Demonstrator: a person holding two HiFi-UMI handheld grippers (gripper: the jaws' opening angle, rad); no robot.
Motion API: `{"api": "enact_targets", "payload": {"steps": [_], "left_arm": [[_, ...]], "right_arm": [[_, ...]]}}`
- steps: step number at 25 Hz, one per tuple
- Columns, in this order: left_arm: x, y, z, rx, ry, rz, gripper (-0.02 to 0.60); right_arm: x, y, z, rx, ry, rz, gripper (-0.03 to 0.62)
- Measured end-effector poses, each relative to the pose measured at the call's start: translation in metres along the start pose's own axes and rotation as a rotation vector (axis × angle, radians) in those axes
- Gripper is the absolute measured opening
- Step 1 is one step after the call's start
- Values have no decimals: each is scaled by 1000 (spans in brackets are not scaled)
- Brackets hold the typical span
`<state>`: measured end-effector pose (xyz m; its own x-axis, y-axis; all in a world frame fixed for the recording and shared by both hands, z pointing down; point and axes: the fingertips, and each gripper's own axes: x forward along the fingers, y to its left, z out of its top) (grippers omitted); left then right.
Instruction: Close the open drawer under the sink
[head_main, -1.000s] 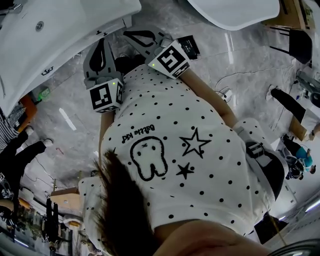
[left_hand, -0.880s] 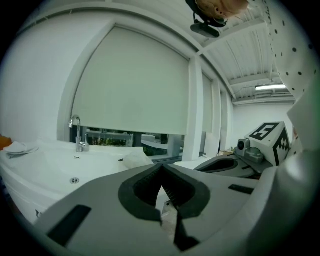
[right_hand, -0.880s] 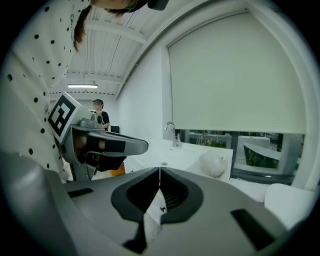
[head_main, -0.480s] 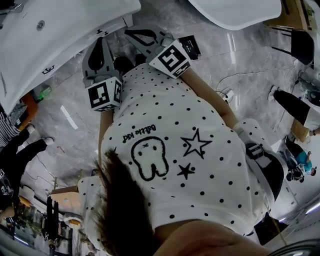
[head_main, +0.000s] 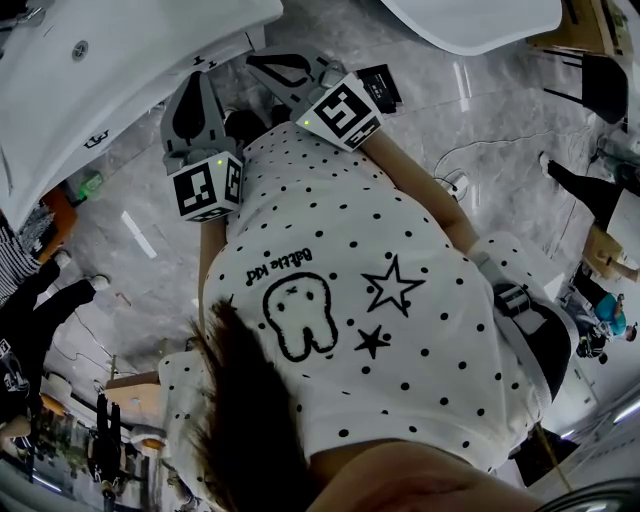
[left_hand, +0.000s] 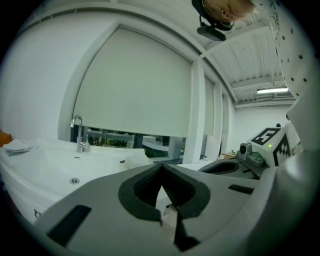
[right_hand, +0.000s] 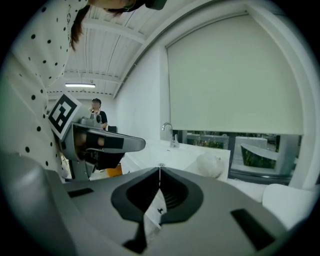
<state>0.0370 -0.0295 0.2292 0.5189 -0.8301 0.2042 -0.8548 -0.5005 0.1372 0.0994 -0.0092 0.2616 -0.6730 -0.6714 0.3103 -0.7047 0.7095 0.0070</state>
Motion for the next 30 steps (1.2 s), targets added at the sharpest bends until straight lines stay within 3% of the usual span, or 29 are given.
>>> {"api": "enact_targets", "payload": {"steps": [30], "left_arm": [[-5, -2, -1, 3, -11, 19, 5]], "right_arm": [[-1, 5, -2, -27, 2, 25, 14]]}}
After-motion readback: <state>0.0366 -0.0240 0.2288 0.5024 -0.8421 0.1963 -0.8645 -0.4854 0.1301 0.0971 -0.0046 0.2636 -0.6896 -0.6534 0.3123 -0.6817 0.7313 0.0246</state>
